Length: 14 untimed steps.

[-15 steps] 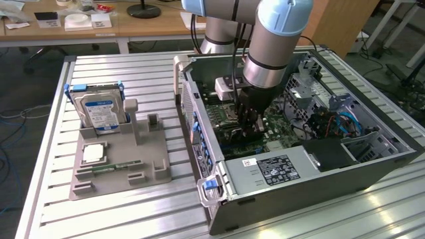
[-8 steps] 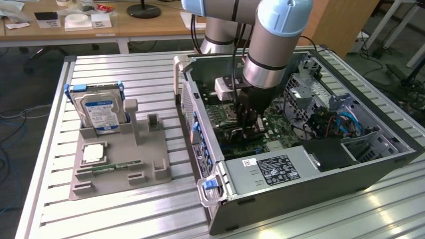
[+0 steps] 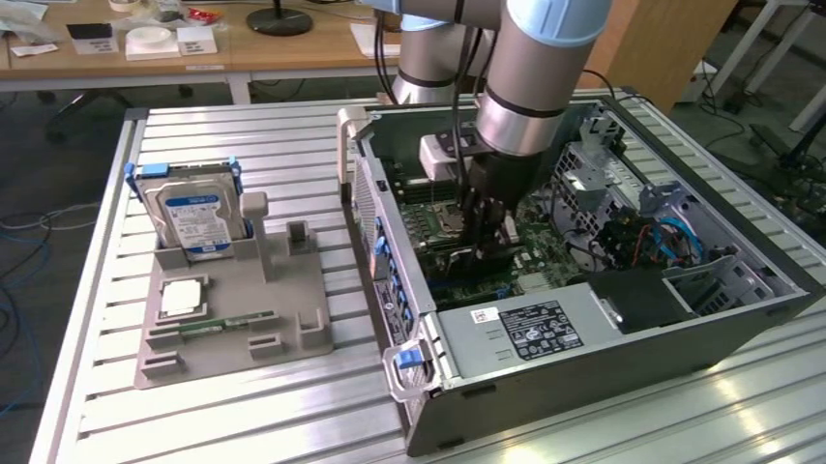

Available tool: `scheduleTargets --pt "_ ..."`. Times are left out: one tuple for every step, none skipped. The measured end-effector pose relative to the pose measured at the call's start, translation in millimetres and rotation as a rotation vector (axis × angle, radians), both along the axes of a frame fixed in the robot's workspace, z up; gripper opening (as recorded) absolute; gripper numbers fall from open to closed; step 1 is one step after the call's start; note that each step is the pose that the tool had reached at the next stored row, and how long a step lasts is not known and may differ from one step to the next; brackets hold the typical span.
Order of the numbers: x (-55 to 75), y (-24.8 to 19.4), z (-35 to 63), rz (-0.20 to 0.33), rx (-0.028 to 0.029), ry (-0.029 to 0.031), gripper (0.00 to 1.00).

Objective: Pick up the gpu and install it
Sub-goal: 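Insert the gpu into the slot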

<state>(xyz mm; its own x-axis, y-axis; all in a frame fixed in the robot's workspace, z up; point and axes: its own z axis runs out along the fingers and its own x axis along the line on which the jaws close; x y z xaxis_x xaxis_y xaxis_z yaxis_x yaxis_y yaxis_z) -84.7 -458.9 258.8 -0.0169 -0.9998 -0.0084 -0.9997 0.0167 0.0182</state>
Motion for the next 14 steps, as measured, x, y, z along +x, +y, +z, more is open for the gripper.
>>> scheduleTargets --pt "0.0 0.0 3.4 0.000 -0.0001 0.0001 0.40" --pt "0.0 0.0 6.7 0.000 0.0000 0.0001 0.40" --pt "0.0 0.0 10.0 0.000 0.0000 0.0000 0.40" --pt "0.0 0.0 12.9 0.000 -0.0002 0.0001 0.40" --pt "0.0 0.0 15.3 0.000 -0.0001 0.0001 0.40" --pt "0.0 0.0 17.4 0.000 -0.0001 0.0001 0.40" --pt "0.0 0.0 19.4 0.000 0.0000 0.0000 0.40" --pt "0.0 0.0 20.9 0.000 0.0000 0.0001 0.40" --pt "0.0 0.0 21.5 0.000 0.0001 0.0000 0.40" --pt "0.0 0.0 21.5 0.000 0.0002 -0.0001 0.40" --pt "0.0 0.0 21.5 0.000 0.0001 0.0000 0.40" --pt "0.0 0.0 21.5 0.000 0.0001 0.0000 0.40" --pt "0.0 0.0 21.6 0.000 0.0000 0.0000 0.40" --pt "0.0 0.0 21.6 0.000 -0.0001 0.0001 0.40"
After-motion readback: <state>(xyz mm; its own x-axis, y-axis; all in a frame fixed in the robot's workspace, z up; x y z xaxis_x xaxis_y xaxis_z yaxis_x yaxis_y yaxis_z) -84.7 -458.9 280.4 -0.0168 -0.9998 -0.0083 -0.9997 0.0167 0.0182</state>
